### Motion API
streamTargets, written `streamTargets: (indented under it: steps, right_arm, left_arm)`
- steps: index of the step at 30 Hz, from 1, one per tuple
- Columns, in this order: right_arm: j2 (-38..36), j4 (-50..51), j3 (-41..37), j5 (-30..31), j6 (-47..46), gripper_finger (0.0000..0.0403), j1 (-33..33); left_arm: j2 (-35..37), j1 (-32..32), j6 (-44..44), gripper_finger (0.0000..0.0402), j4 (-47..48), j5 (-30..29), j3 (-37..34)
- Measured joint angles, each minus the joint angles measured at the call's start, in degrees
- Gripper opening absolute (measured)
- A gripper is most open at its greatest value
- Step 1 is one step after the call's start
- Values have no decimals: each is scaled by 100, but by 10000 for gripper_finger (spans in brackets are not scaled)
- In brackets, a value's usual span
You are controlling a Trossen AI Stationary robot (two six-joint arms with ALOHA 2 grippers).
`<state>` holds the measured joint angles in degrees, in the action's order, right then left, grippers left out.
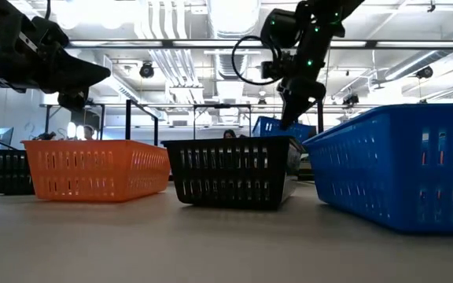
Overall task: Stack baskets on shelf by color
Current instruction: Put the top blue bin on the shelf, then put the middle orange bin on the shelf
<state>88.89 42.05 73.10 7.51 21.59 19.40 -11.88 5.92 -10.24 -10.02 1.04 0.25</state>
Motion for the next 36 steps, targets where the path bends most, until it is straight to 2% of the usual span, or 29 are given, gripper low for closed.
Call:
streamTargets:
  steps: [5, 11, 19, 27, 31, 36]
  right_arm:
    - [211, -40, 0, 46, -197, 10, 6]
    - [415, -35, -2, 629, -407, 27, -1]
    - [479, 14, 24, 1055, -291, 73, -1]
    - [126, 303, 112, 1049, -369, 153, -75]
    - [-151, 345, 189, 937, -696, 161, -281]
    - [-377, -71, 129, 16, -1532, 151, -869]
  left_arm:
    - [-15, 1, 0, 0, 2, 0, 0]
    - [-2, 1, -9, 0, -4, 0, 0]
    - [-2, 1, -9, 0, -3, 0, 0]
    - [-28, 1, -7, 0, 1, 2, 0]
    - [-27, 0, 7, 0, -1, 2, 0]
    - [-39, 1, 33, 0, -208, 2, 0]
